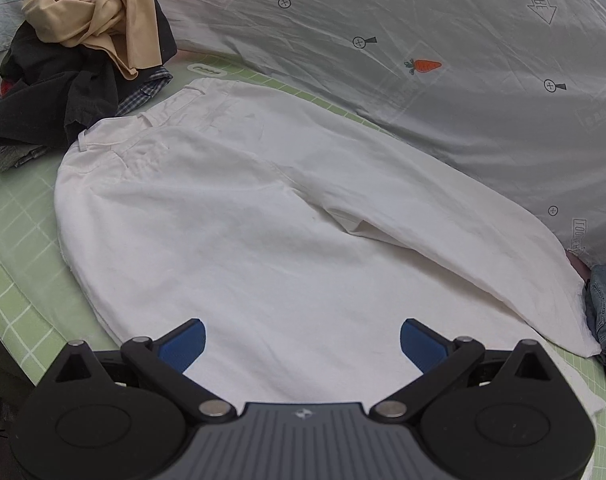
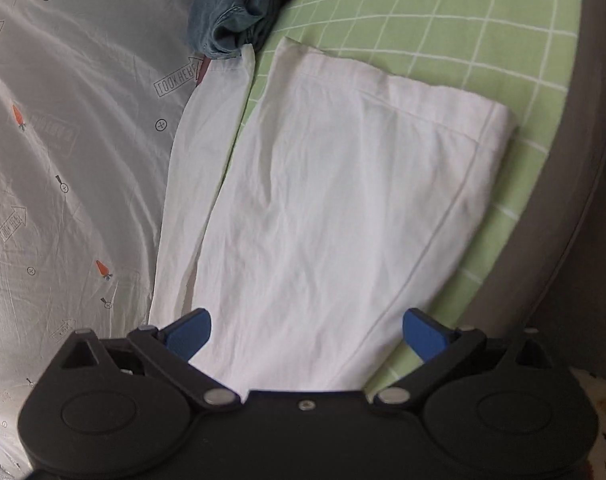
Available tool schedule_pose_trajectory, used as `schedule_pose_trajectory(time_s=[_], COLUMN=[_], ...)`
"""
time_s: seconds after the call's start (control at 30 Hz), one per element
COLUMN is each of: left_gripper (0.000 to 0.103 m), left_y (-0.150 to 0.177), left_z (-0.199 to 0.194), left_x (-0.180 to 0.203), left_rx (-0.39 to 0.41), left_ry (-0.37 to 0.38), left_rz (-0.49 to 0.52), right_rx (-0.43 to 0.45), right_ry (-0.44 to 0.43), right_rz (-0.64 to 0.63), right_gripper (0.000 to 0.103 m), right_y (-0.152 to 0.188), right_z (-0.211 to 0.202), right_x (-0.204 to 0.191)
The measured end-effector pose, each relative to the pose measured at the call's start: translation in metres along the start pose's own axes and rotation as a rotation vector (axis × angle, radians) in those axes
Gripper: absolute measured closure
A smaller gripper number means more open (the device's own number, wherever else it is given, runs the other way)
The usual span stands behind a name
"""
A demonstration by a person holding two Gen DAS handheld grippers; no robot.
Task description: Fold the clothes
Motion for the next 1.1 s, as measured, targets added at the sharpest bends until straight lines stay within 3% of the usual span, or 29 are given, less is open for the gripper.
schedule_pose_trajectory(time_s=[0.2, 0.47, 0.83, 1.1], left_gripper=[0.001, 0.001, 0.001, 0.002], left_y=[0.008, 0.009, 0.001, -0.030], left_z=[-0.012, -0.025, 0.006, 0.051], left_x=[-0.019, -0.052, -0.106, -0.139], left_rx=[0.005, 0.028, -0.053, -0.122], left_ry=[-0.020, -0.058, -0.149, -0.164], left_rz=[-0.006, -0.056, -0.142, -0.217], right_rx=[0.015, -0.004, -0.017, 0.100], right_ry=[-0.086, -0.081, 0.128, 0.215], right_rz=[0.080, 0.078, -0.091, -0.072], right_gripper=[0.000, 0.000, 0.000, 0.000], right_y=[0.012, 0.020, 0.027, 0.036], right_z=[0.004, 0.031, 0.059, 0.064], right_x=[0.012, 0.006, -0.026, -0.028])
Point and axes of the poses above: each gripper's, at about its wrist camera, not at the fingertips, and z roughly the way its jaws point, x to its right, y to its underside, the point moved 4 cm from there along z, roughly the way its jaws point, and after that the axes turned 15 degrees about -y, right-handed, at the moved point
